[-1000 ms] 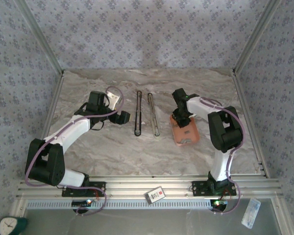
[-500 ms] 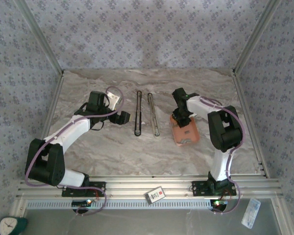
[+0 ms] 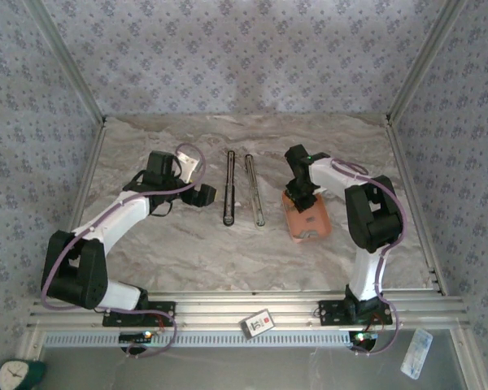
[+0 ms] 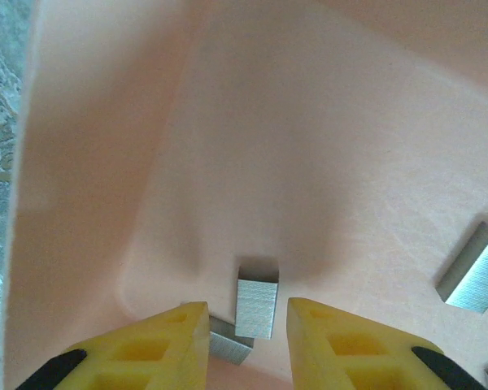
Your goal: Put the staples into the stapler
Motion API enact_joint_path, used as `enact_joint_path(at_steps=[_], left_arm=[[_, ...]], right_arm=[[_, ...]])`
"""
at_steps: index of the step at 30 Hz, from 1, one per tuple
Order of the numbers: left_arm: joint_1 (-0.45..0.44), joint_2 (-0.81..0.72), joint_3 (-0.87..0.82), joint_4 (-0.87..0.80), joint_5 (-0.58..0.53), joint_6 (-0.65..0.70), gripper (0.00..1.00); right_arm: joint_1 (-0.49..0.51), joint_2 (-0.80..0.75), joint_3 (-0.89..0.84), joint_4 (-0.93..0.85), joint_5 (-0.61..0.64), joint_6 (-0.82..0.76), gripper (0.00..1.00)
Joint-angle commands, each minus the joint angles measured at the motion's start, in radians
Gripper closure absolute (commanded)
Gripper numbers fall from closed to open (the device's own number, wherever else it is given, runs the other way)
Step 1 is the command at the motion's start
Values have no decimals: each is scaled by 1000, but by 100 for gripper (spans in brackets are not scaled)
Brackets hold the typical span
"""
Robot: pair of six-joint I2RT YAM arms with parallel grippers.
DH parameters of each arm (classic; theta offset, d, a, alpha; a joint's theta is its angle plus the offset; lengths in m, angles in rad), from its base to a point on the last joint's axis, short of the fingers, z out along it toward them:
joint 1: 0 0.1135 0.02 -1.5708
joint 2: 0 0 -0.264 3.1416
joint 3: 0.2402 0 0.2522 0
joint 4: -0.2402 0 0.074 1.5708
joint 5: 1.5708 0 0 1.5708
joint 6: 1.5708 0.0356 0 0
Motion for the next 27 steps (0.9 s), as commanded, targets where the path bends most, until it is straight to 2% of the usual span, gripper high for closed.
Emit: enact_joint_path(at_steps=[1,14,27], left_arm=[[-6,-28,30,-22,-7,22,2],[-7,-25,32,-22,-5,21,1],[-7,-22,33,-24,-5,23,1]], right_arm=[[7,2,-7,-15,11,12,67],[9,28,-48,8,1,26,69],[4,32,-69,16,5,29,88]])
